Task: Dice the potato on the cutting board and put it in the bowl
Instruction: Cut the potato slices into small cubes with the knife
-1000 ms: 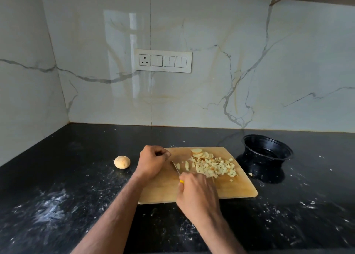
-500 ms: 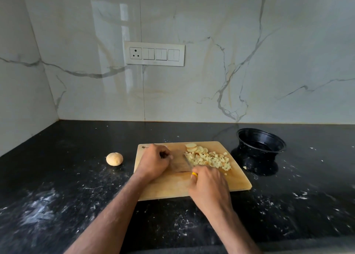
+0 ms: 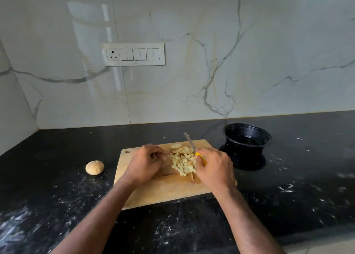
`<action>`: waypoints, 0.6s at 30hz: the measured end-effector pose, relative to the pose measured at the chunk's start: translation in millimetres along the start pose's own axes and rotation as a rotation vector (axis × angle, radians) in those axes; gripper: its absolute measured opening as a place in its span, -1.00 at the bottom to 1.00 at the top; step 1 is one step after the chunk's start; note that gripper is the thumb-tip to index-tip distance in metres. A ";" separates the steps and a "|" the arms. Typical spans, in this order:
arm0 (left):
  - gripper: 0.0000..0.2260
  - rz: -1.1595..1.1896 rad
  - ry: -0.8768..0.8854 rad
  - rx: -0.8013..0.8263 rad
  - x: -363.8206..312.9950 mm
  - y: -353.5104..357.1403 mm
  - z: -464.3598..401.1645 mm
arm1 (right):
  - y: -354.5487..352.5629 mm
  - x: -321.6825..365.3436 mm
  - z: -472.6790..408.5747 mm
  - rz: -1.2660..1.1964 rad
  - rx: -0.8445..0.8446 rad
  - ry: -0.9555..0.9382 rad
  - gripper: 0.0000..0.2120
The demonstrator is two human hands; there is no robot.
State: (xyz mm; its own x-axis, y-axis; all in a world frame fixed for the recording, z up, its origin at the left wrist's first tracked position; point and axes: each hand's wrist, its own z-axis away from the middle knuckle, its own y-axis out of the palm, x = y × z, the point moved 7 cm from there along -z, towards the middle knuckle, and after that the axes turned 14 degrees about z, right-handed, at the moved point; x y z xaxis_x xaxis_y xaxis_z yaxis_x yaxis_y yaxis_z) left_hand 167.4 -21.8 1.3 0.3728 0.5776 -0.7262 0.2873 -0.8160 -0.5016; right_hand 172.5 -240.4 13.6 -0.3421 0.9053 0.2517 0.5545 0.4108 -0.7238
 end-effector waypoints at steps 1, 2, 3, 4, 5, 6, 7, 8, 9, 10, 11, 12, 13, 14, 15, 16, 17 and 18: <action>-0.89 -0.029 0.000 0.012 -1.8 3.8 -6.0 | 0.1 -2.3 -0.1 -0.008 -0.009 0.016 -0.82; -0.89 -0.069 0.001 0.021 -2.8 8.3 -13.2 | 0.0 -3.5 -0.4 -0.013 -0.017 0.020 -0.82; -0.88 -0.108 0.001 0.033 -3.4 13.1 -21.6 | 0.5 -3.6 -0.9 -0.018 -0.018 0.017 -0.82; -0.86 -0.138 -0.009 0.046 -3.6 17.8 -30.4 | 1.4 -3.2 -0.7 -0.023 -0.011 0.011 -0.82; -0.84 -0.156 -0.027 0.062 -3.4 22.3 -39.3 | 2.3 -2.5 -0.1 -0.026 -0.002 0.004 -0.83; -0.82 -0.169 -0.047 0.086 -2.7 26.8 -47.9 | 3.1 -2.3 0.2 -0.025 0.005 -0.002 -0.84; -0.80 -0.179 -0.067 0.117 -1.2 31.5 -55.6 | 3.6 -2.6 0.5 -0.019 0.011 -0.007 -0.86; -0.79 -0.186 -0.084 0.153 0.3 36.2 -62.1 | 3.9 -3.0 0.9 -0.010 0.016 -0.009 -0.88; -0.77 -0.189 -0.100 0.190 1.6 40.4 -68.0 | 4.3 -3.2 1.2 -0.002 0.020 -0.011 -0.88; -0.74 -0.189 -0.112 0.226 3.0 43.8 -72.7 | 4.7 -3.2 1.6 0.002 0.023 -0.011 -0.88; -0.71 -0.191 -0.121 0.259 4.3 46.8 -77.0 | 5.1 -3.2 1.7 -0.001 0.024 -0.011 -0.87; -0.70 -0.195 -0.128 0.287 5.7 49.3 -80.1 | 5.5 -3.1 1.7 -0.007 0.025 -0.011 -0.86; -0.69 -0.200 -0.132 0.304 7.3 50.9 -82.3 | 6.2 -2.6 1.7 -0.010 0.029 -0.012 -0.85; -0.70 -0.202 -0.134 0.310 9.0 51.7 -84.4 | 6.9 -1.9 1.6 -0.007 0.033 -0.016 -0.85; -0.72 -0.203 -0.135 0.308 10.4 51.9 -86.0 | 7.9 -0.9 1.5 0.001 0.039 -0.022 -0.86; -0.74 -0.210 -0.129 0.302 11.0 52.3 -86.9 | 8.9 0.0 1.4 0.008 0.044 -0.028 -0.87; -0.77 -0.218 -0.115 0.291 10.7 52.4 -87.1 | 9.4 0.5 1.4 0.009 0.046 -0.031 -0.87; -0.79 -0.223 -0.101 0.267 10.4 51.9 -86.6 | 9.7 1.3 1.6 0.005 0.044 -0.034 -0.87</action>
State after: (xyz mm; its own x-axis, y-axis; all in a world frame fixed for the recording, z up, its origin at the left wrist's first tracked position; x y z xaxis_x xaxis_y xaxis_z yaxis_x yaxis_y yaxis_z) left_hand 262.5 -56.2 8.5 0.2335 0.7482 -0.6210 0.1067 -0.6545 -0.7485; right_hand 176.2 -235.3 5.8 -0.3657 0.9027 0.2266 0.5228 0.4006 -0.7524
